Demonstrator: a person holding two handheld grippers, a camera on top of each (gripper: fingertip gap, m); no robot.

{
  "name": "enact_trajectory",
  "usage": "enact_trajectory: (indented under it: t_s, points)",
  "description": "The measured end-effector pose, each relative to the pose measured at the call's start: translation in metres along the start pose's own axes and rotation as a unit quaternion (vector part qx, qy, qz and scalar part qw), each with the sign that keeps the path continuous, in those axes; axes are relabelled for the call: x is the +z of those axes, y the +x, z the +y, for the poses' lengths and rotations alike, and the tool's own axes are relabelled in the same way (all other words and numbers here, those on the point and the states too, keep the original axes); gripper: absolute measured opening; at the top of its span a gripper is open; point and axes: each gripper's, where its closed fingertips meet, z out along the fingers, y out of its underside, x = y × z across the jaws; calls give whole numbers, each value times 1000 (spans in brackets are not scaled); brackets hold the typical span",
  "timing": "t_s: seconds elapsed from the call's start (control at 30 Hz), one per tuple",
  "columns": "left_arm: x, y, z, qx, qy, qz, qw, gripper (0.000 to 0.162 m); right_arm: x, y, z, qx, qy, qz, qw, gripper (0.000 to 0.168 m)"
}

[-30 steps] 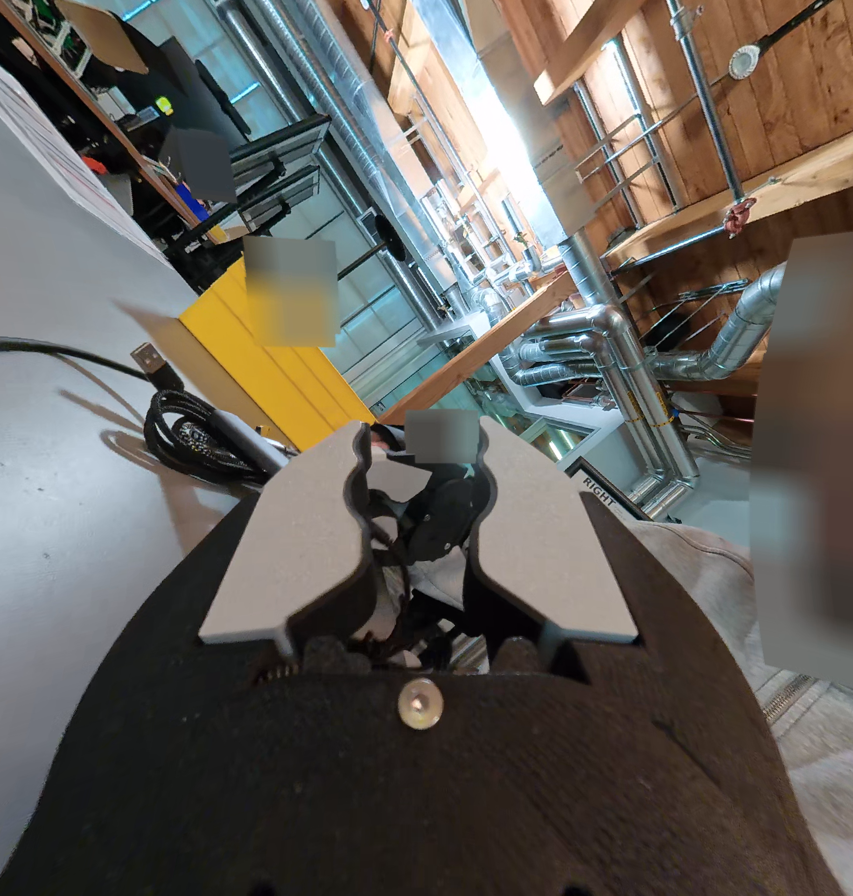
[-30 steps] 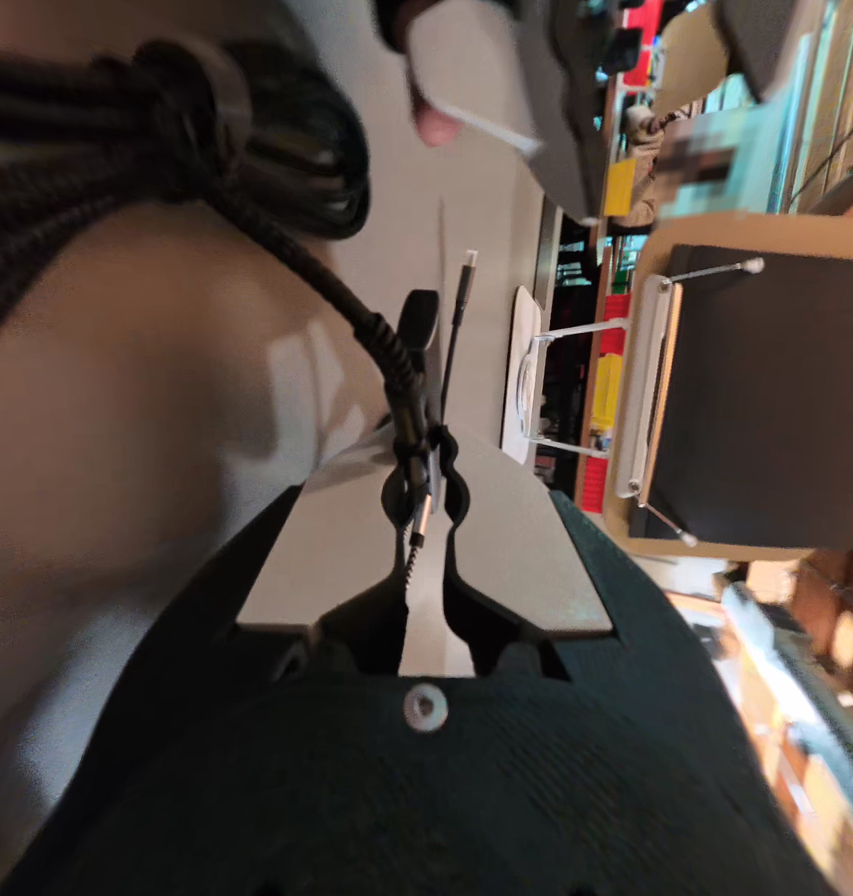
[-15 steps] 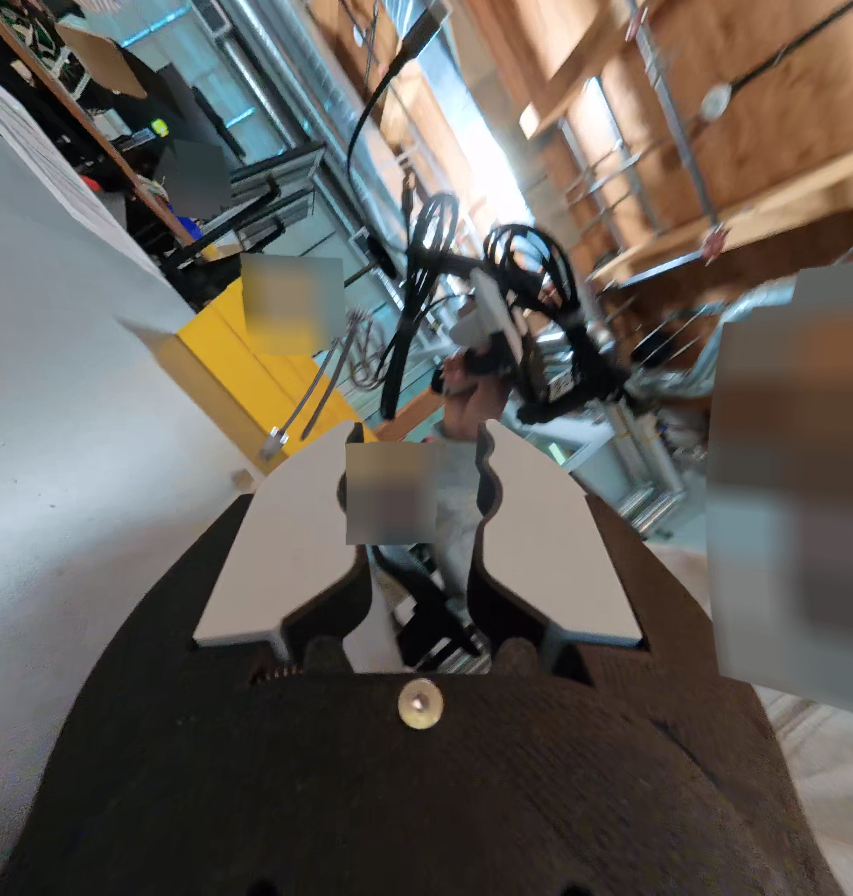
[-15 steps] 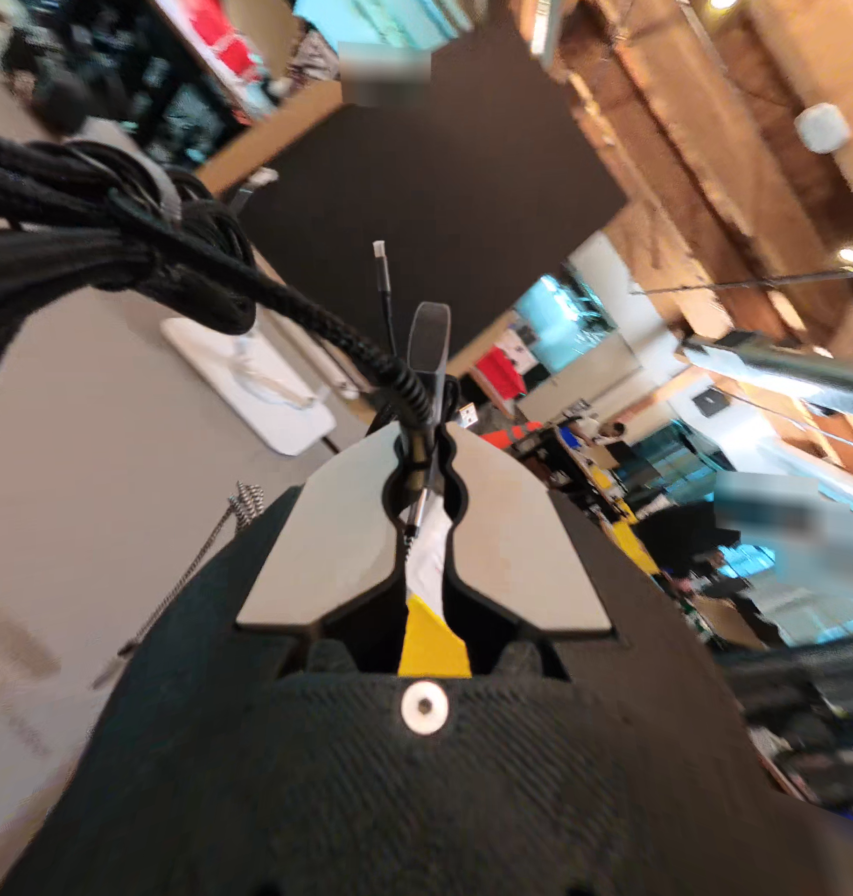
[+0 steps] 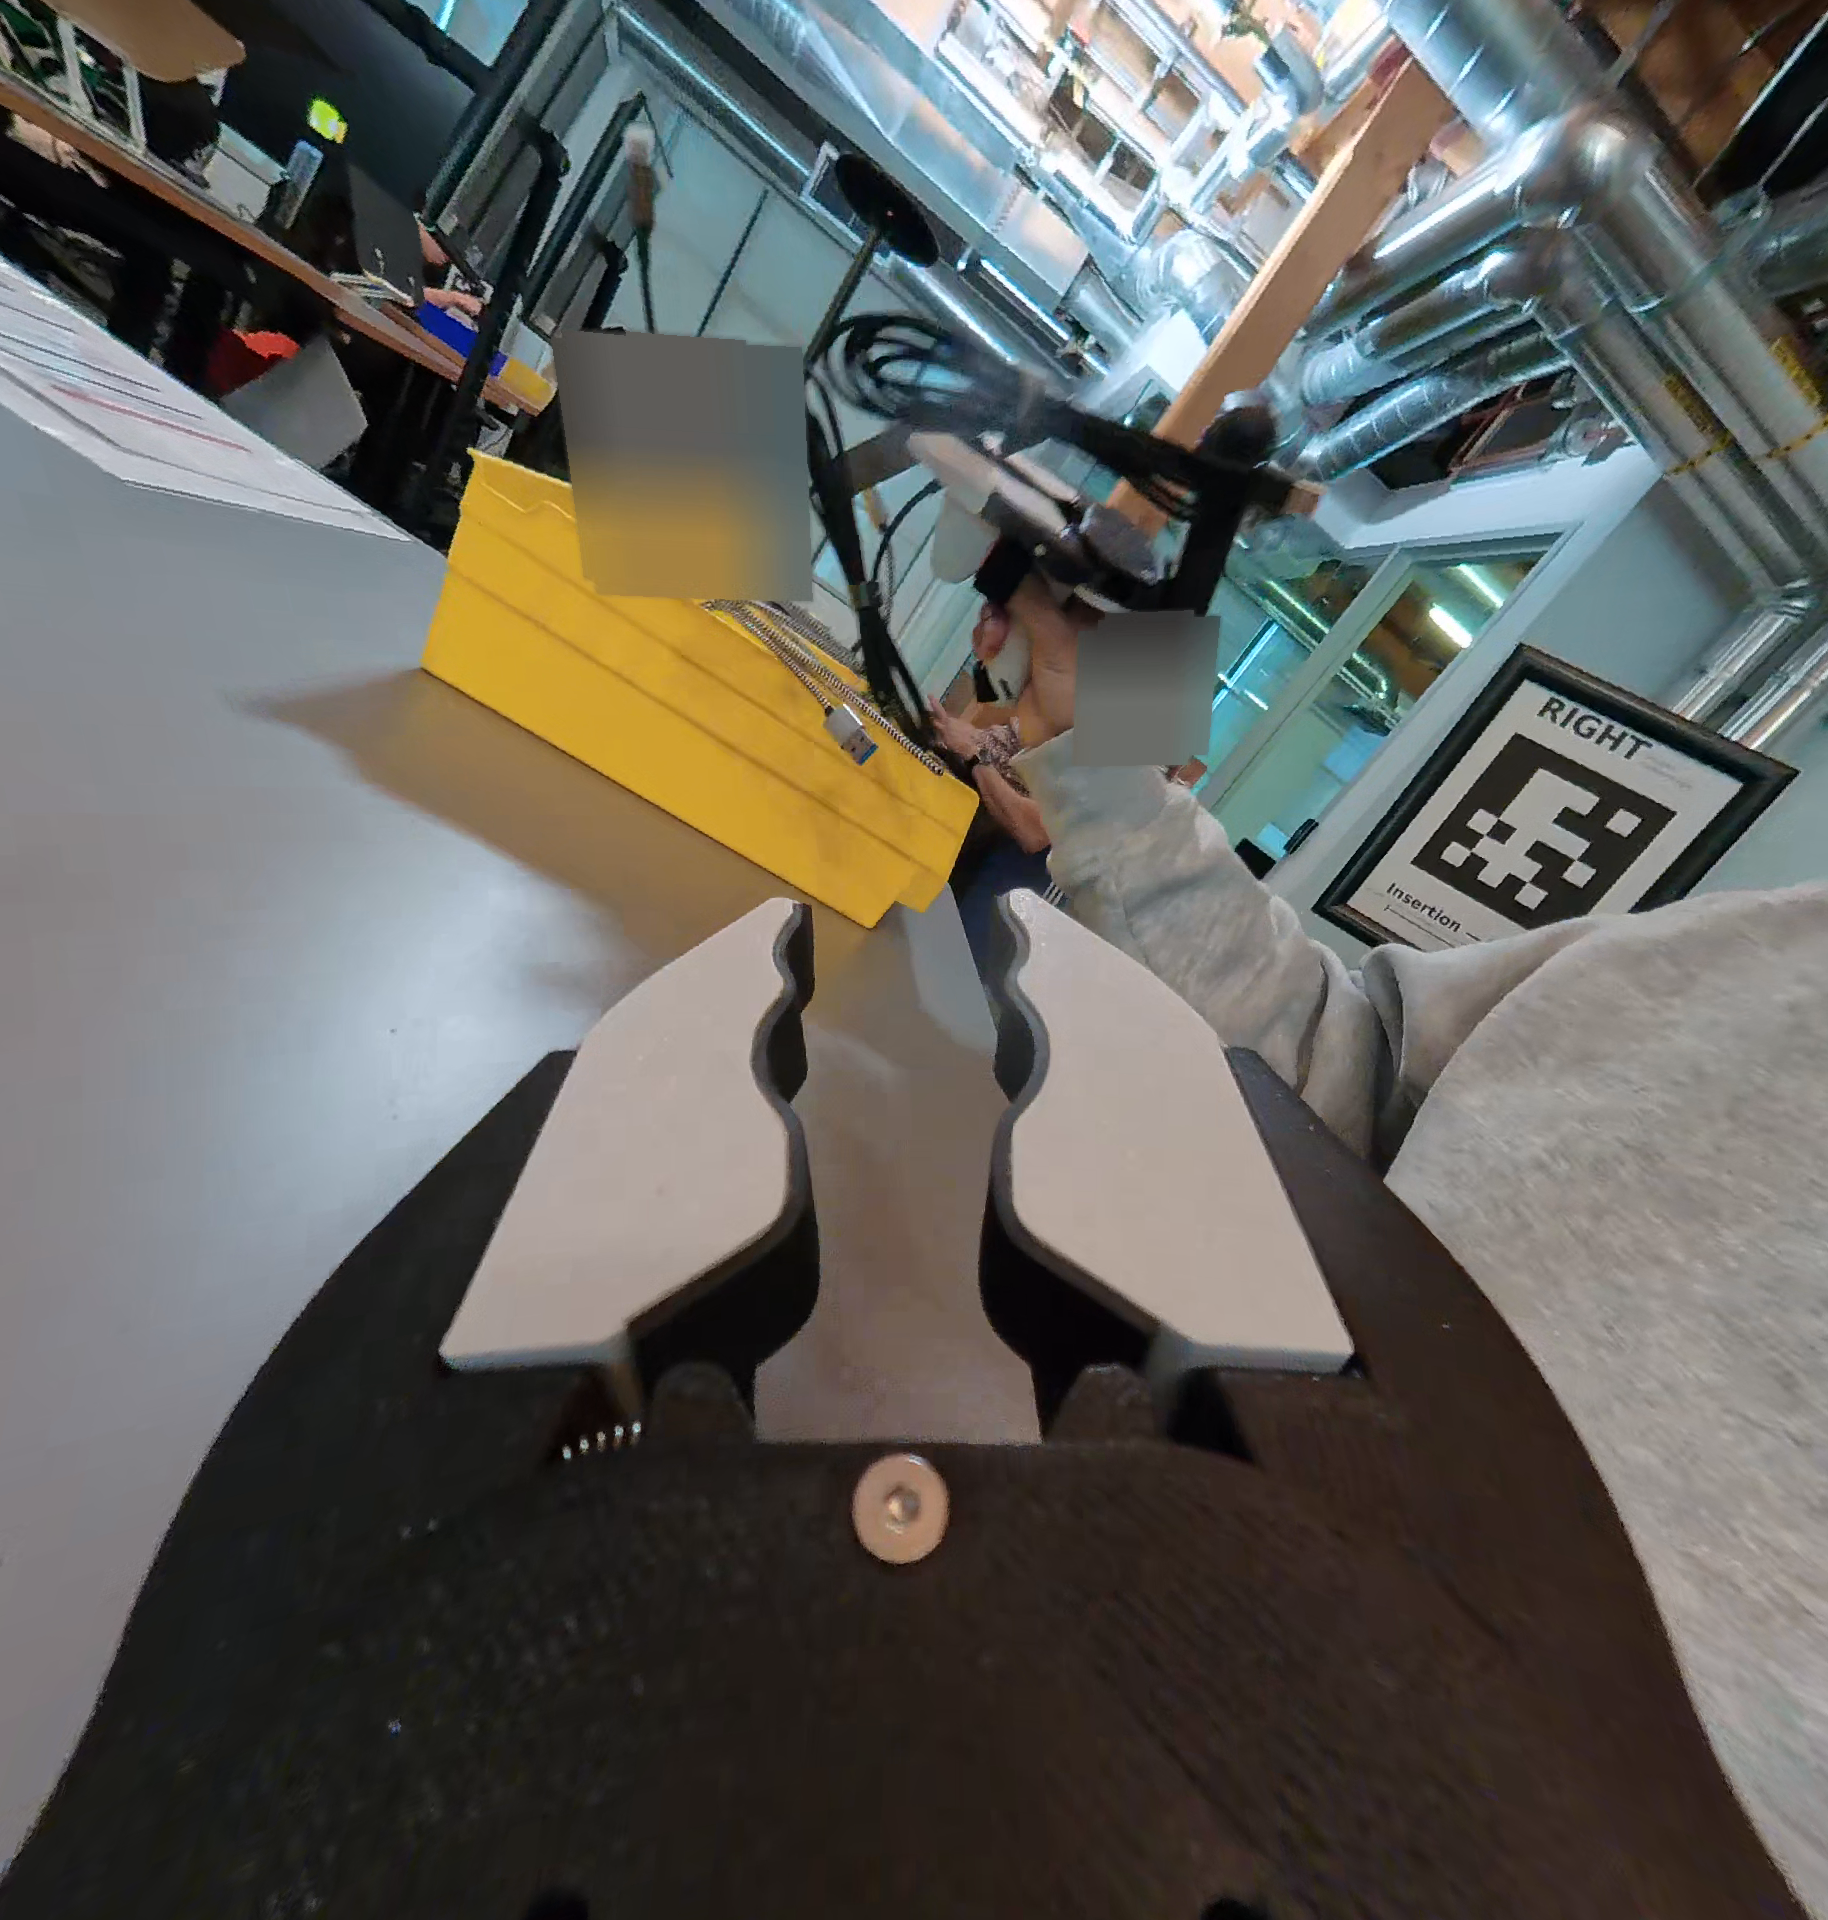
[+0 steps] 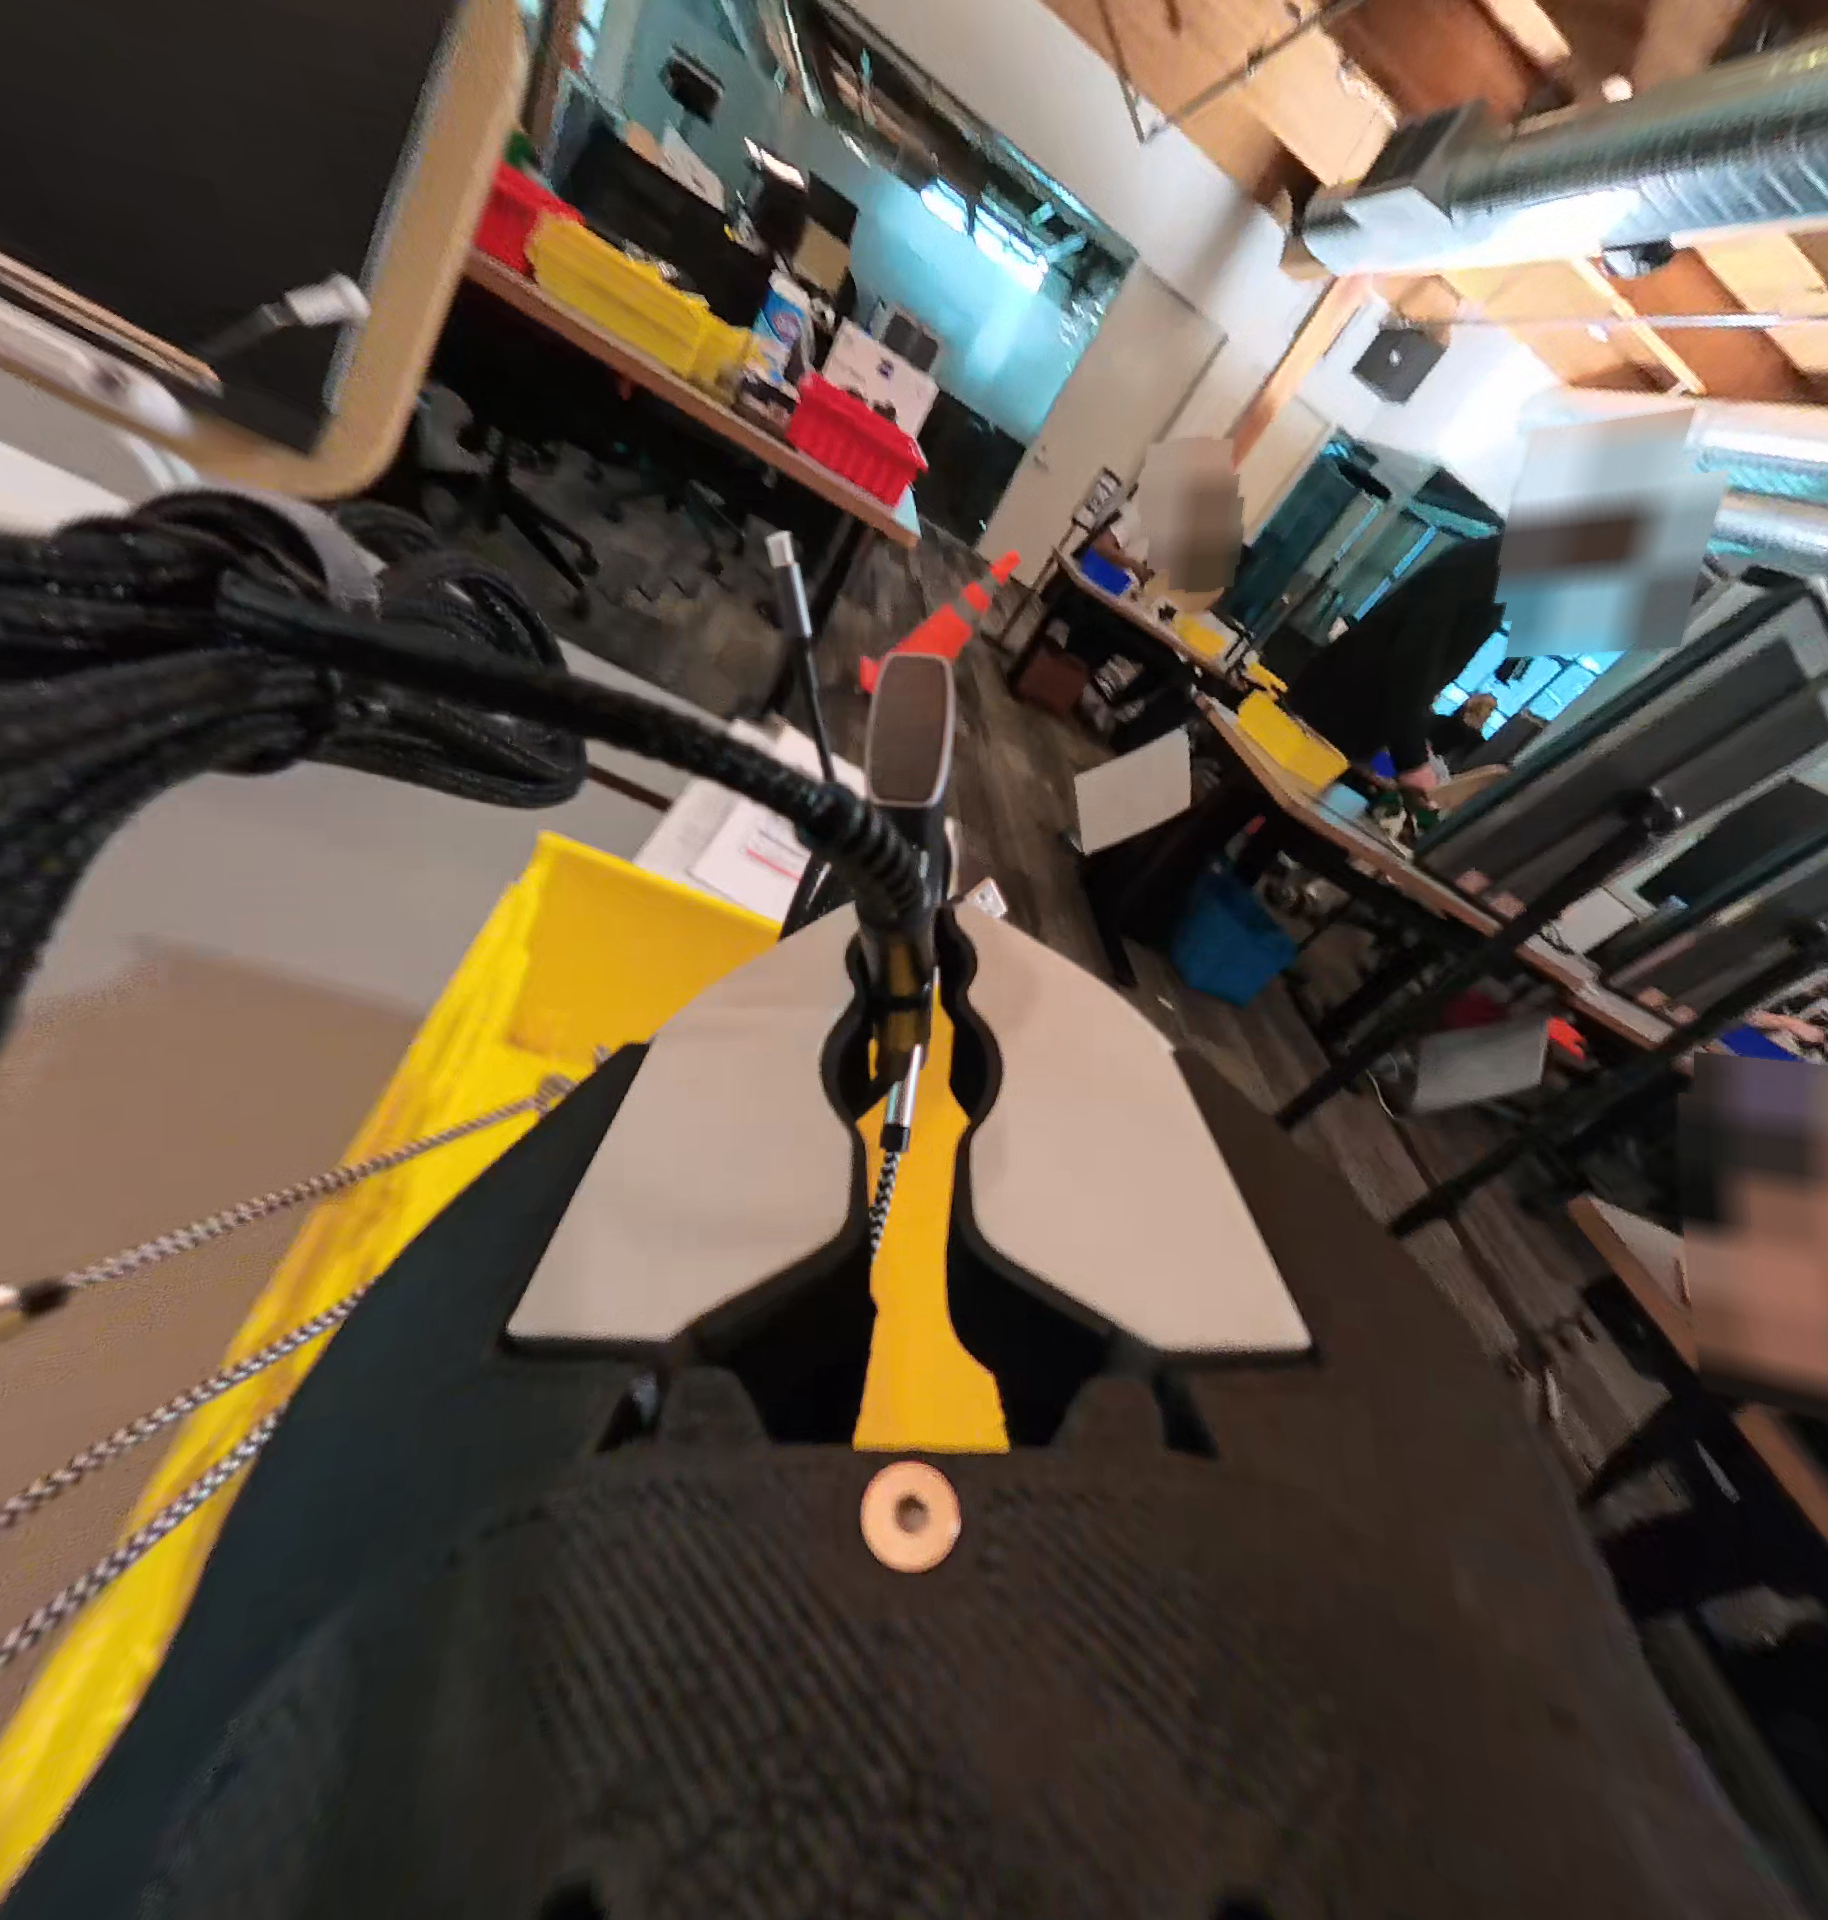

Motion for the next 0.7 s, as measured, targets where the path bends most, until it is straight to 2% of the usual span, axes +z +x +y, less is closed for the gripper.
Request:
enact_trajectory:
  t_s: [0.03,0.23,0.33,0.37,0.43,0.47,0.6,0.7]
  points:
    - [2,1,-1,0,1,4,1000,32,3,2,12,-2,-13,9,1000,10]
    - [10,1,0,7,-4,8,1000,32,15,7,78,-49,-90,44,994,10]
    - [13,3,1,6,-7,15,1000,32,24,-8,114,-80,-145,18,986,13]
    - [13,3,2,7,-10,15,1000,32,27,-12,123,-86,-162,9,983,24]
    - [14,3,5,12,-17,12,1000,32,30,-19,137,-83,-205,-17,975,57]
    - [14,4,6,14,-19,11,1000,32,30,-24,142,-71,-226,-35,971,67]
    - [13,4,5,17,-17,8,1000,32,26,-18,128,9,-214,-50,976,67]
    - [11,3,3,15,-10,4,1000,32,18,7,101,87,-150,-17,985,49]
